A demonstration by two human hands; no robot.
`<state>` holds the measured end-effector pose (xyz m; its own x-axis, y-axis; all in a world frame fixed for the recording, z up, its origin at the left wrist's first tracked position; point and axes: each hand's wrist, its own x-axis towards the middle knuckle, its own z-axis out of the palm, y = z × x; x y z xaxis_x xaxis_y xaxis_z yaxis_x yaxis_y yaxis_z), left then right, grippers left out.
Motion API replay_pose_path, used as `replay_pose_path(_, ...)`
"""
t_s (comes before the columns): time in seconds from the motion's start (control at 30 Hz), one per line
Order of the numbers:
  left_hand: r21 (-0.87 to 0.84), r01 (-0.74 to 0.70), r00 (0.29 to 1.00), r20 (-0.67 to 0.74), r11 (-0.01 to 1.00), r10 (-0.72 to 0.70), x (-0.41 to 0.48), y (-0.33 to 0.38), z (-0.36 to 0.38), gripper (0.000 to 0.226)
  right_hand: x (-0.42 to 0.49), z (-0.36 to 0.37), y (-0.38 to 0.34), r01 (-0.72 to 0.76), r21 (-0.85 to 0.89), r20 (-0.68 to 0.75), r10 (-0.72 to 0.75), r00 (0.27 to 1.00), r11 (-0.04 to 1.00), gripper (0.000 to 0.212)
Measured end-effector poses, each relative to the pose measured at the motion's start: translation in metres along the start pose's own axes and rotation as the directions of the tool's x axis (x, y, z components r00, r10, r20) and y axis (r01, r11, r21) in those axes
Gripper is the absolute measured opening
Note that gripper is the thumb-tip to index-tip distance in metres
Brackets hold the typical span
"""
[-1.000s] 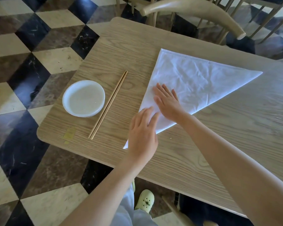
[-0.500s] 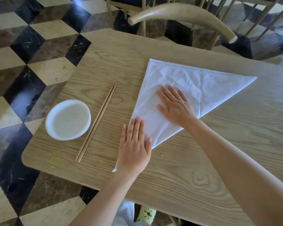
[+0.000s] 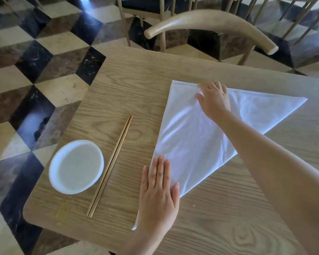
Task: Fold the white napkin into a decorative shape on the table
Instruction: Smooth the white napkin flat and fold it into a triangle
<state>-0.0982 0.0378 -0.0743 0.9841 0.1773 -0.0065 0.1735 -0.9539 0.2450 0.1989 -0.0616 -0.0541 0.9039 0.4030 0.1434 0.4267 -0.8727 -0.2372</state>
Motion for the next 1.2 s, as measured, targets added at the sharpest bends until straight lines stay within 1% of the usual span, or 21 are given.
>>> replay_pose_path(0.07,-0.004,0.001,1.000,0.008,1.000,-0.001,0.001,-0.001,0.000,0.057,0.013,0.003,-0.018,0.014,0.035,-0.045,-0.013,0.999,0.999,0.026)
replay_pose_path(0.17,0.011,-0.001,0.999,0.032,1.000,0.001,0.003,-0.001,-0.003,0.057,0.031,0.004,-0.036,-0.082,0.067,-0.057,0.085,0.995,0.994,0.019)
replay_pose_path(0.23,0.029,-0.002,0.999,0.053,1.000,0.000,0.002,-0.002,-0.003,0.057,0.038,0.004,-0.040,-0.125,0.061,-0.050,0.128,0.990,0.990,0.021)
replay_pose_path(0.43,0.025,0.003,0.999,0.039,1.000,-0.004,0.000,-0.002,-0.003,0.057,0.040,0.006,-0.040,-0.104,0.083,-0.049,0.108,0.993,0.991,0.021)
replay_pose_path(0.7,0.041,-0.002,1.000,0.018,0.999,0.001,0.002,-0.002,-0.005,0.058,0.041,0.015,-0.047,-0.135,0.090,-0.090,0.143,0.986,0.987,0.023)
replay_pose_path(0.83,0.034,-0.003,1.000,0.023,0.999,0.003,0.003,-0.001,-0.007,0.059,0.036,0.012,-0.047,-0.150,0.149,-0.043,0.158,0.987,0.977,0.022)
replay_pose_path(0.93,-0.001,0.016,1.000,0.025,1.000,-0.016,0.009,0.006,-0.017,0.057,0.020,0.006,-0.048,-0.092,0.236,0.045,0.084,0.995,0.967,0.033)
replay_pose_path(1.0,-0.006,-0.020,1.000,0.016,1.000,0.020,0.030,0.015,-0.022,0.054,-0.004,0.001,-0.046,-0.049,0.307,0.050,0.035,0.998,0.950,0.040)
replay_pose_path(1.07,0.003,-0.078,0.997,0.011,0.997,0.078,0.067,0.026,-0.021,0.053,-0.032,-0.005,-0.040,-0.052,0.347,0.022,0.047,0.999,0.936,0.043)
replay_pose_path(1.1,0.020,-0.108,0.994,0.008,0.994,0.108,0.091,0.029,-0.019,0.053,-0.046,-0.007,-0.034,-0.075,0.336,0.009,0.077,0.997,0.939,0.044)
replay_pose_path(1.13,0.030,-0.137,0.990,0.038,0.990,0.136,0.115,0.031,-0.015,0.053,-0.060,-0.009,-0.027,-0.109,0.303,0.010,0.111,0.994,0.947,0.045)
replay_pose_path(1.2,0.039,-0.168,0.980,0.117,0.985,0.163,0.153,0.027,-0.005,0.054,-0.086,-0.009,-0.012,-0.160,0.185,0.084,0.147,0.986,0.970,0.049)
